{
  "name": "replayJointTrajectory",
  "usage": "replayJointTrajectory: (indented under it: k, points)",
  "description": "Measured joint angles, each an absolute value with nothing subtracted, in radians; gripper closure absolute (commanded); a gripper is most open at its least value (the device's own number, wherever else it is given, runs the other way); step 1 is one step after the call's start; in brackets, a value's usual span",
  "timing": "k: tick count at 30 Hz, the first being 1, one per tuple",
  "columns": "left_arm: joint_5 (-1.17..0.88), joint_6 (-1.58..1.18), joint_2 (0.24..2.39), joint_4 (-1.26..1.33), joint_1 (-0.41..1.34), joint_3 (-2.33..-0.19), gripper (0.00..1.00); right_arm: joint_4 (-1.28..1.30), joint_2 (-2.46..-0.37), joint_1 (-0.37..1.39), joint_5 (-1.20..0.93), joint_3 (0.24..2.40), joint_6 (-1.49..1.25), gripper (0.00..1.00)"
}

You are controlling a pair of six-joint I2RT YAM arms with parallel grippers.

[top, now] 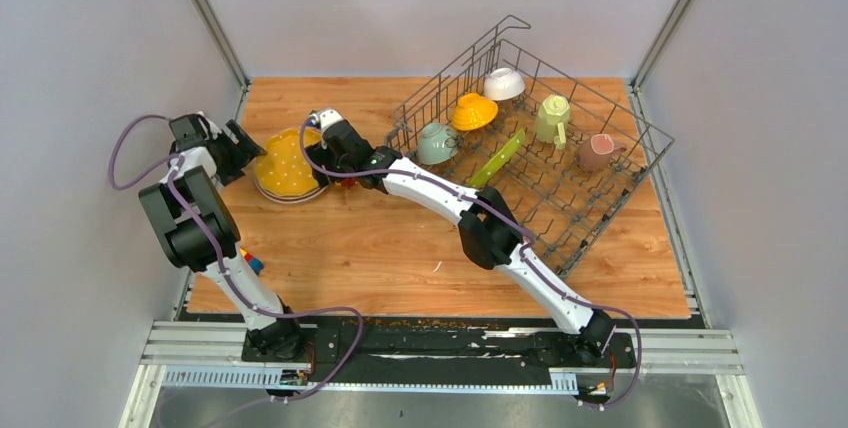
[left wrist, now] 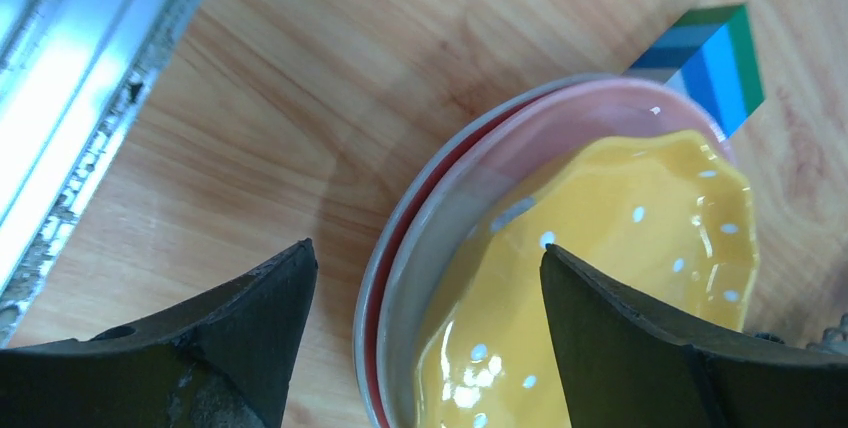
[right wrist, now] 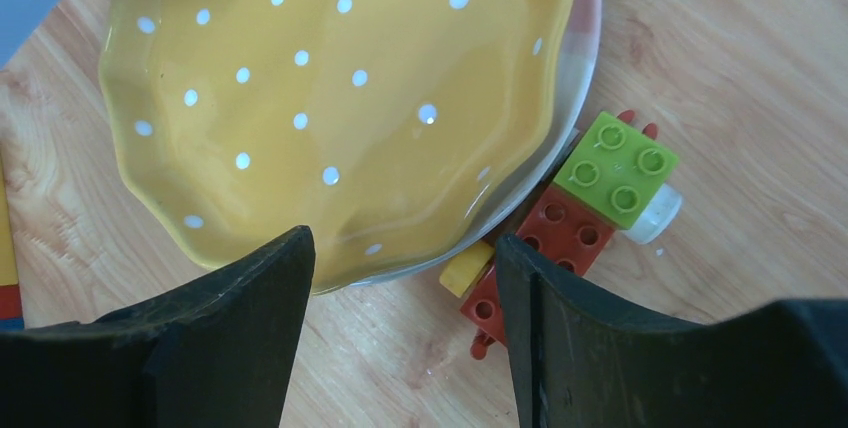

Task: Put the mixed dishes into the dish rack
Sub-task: Move the plate to the center of the board.

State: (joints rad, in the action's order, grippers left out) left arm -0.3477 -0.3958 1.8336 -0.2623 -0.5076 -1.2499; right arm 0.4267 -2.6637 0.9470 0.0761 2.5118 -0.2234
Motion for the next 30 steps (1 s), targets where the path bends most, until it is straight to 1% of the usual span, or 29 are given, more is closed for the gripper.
replayJointTrajectory:
  k: [2,6,8,11,14,17,21,24,26,30]
  points:
    - [-0.379,-0.379,1.869,-0.266,-0.507,-1.250,0.11,0.421,-2.664,0.948,0.060,2.499,-0.226,0.32]
    - [-0.443,-0.356,1.891,-0.260,-0.507,-1.248,0.15,0.395,-2.664,0.949,0.024,2.460,-0.238,0.32]
    - [-0.479,-0.349,1.894,-0.246,-0.507,-1.248,0.20,0.383,-2.659,0.949,0.006,2.447,-0.240,0.32]
    - [-0.515,-0.331,1.895,-0.225,-0.509,-1.240,0.33,0.363,-2.648,0.949,-0.012,2.420,-0.245,0.32]
    - [-0.525,-0.318,1.896,-0.196,-0.515,-1.211,0.41,0.354,-2.624,0.949,-0.023,2.380,-0.253,0.32]
    - [-0.549,-0.326,1.890,-0.150,-0.519,-1.168,0.53,0.356,-2.595,0.947,-0.036,2.340,-0.255,0.32]
    - [-0.586,-0.339,1.859,-0.086,-0.525,-1.096,0.61,0.360,-2.548,0.942,-0.039,2.281,-0.255,0.32]
    - [-0.592,-0.342,1.820,-0.049,-0.525,-1.031,0.64,0.369,-2.508,0.939,-0.046,2.234,-0.249,0.32]
    - [-0.590,-0.342,1.785,-0.041,-0.524,-0.987,0.70,0.381,-2.477,0.940,-0.056,2.196,-0.249,0.33]
    - [-0.579,-0.342,1.709,-0.079,-0.524,-0.908,0.79,0.410,-2.438,0.944,-0.089,2.149,-0.249,0.34]
